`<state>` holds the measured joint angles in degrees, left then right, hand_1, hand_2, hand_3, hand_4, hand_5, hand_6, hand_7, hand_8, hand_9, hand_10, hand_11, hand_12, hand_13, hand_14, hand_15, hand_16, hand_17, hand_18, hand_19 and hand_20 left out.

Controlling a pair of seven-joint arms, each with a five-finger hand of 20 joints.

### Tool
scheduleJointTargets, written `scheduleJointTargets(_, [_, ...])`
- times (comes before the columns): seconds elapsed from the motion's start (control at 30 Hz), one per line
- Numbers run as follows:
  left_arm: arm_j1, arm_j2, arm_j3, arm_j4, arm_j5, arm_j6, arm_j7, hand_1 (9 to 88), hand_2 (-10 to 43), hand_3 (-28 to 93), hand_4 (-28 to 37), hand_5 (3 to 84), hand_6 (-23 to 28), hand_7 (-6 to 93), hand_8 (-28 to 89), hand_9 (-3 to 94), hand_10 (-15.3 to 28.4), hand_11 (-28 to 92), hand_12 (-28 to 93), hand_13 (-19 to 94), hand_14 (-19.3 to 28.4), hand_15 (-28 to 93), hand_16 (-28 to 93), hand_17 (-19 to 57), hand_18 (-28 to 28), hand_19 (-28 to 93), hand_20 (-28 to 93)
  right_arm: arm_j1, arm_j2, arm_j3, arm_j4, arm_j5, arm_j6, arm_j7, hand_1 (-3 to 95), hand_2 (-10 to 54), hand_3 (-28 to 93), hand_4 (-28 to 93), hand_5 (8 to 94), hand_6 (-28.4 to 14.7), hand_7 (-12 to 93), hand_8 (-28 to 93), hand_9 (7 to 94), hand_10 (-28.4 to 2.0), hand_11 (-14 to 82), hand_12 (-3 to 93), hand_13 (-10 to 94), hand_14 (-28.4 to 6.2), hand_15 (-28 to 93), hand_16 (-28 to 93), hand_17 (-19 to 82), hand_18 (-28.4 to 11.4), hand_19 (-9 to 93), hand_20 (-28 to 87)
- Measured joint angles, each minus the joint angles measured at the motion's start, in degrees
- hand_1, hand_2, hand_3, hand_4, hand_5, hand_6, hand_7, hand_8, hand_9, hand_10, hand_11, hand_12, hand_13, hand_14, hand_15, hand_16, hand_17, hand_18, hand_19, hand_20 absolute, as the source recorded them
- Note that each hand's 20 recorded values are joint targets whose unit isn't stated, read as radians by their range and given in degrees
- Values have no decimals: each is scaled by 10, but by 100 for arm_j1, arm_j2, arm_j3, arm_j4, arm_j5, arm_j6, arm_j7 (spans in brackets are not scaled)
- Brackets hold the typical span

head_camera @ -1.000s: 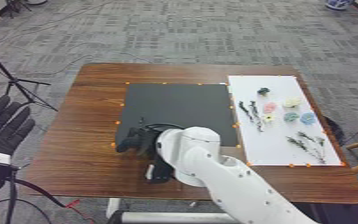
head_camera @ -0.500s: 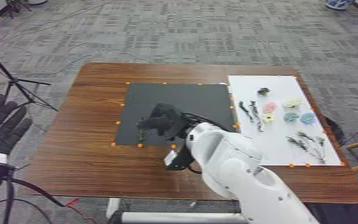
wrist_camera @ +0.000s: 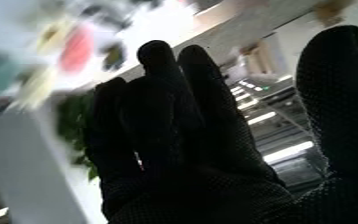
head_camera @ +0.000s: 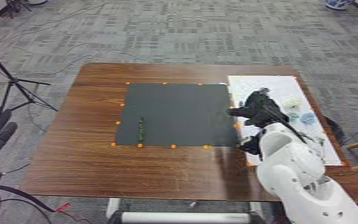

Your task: Arrange flowers

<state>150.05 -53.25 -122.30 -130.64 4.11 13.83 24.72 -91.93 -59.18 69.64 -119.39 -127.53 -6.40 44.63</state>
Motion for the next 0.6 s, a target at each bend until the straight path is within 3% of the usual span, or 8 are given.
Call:
scheduleJointTargets(0.4, [6, -21, -9, -28, 0, 5, 13, 213, 195, 631, -283, 368, 76, 80, -60, 323, 132, 127, 142, 227, 134, 204, -6, -31, 103, 146, 120, -513, 399, 909, -22, -476, -88, 553, 354, -95, 676, -219, 535, -137, 159, -61, 530, -262, 259, 215, 584, -197, 810, 261, 288, -284, 832, 435])
scheduleJointTargets(0.6, [68, -24, -60, -77, -1, 6, 12, 213, 196, 630, -283, 369, 76, 82, -60, 324, 133, 128, 142, 229, 133, 205, -5, -32, 103, 149, 121, -1069, 778, 1341, 14, -778, -77, 922, 362, -95, 652, -256, 549, -133, 151, -66, 552, -251, 255, 211, 591, -192, 811, 258, 290, -284, 830, 442])
